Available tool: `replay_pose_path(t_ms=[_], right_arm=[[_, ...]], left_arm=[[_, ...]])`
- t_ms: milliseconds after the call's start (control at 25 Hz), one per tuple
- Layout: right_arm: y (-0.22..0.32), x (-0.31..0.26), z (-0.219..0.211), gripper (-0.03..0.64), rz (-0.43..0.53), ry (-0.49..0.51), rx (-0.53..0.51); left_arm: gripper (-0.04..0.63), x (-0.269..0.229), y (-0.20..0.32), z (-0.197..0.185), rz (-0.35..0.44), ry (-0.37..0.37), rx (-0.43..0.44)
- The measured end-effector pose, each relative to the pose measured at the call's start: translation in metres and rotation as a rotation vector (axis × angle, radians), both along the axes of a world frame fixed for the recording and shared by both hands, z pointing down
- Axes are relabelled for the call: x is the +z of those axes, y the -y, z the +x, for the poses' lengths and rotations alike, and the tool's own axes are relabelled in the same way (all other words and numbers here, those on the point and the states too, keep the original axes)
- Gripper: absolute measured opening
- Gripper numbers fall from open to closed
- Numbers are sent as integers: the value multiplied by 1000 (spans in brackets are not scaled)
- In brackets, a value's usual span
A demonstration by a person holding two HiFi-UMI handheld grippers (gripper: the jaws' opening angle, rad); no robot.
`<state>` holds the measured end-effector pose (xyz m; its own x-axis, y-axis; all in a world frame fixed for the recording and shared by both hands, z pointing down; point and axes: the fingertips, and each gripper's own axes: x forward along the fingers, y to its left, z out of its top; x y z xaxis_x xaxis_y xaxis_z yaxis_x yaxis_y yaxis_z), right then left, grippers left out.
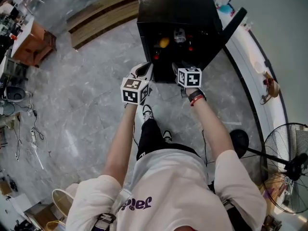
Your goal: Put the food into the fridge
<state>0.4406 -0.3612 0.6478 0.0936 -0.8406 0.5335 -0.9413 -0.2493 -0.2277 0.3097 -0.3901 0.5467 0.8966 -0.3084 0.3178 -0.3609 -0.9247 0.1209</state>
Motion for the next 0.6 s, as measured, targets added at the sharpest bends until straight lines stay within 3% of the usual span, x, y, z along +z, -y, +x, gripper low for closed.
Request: replay_pose_path(t_ms=[280,600], right_arm=[[-42,-46,-8,201,39,-23,7],[-87,-75,-27,130,56,-53,-18]], left_arm=[[18,-23,-34,-16,2,-18,-1],[18,-29,-65,-39,-9,-15,-15]])
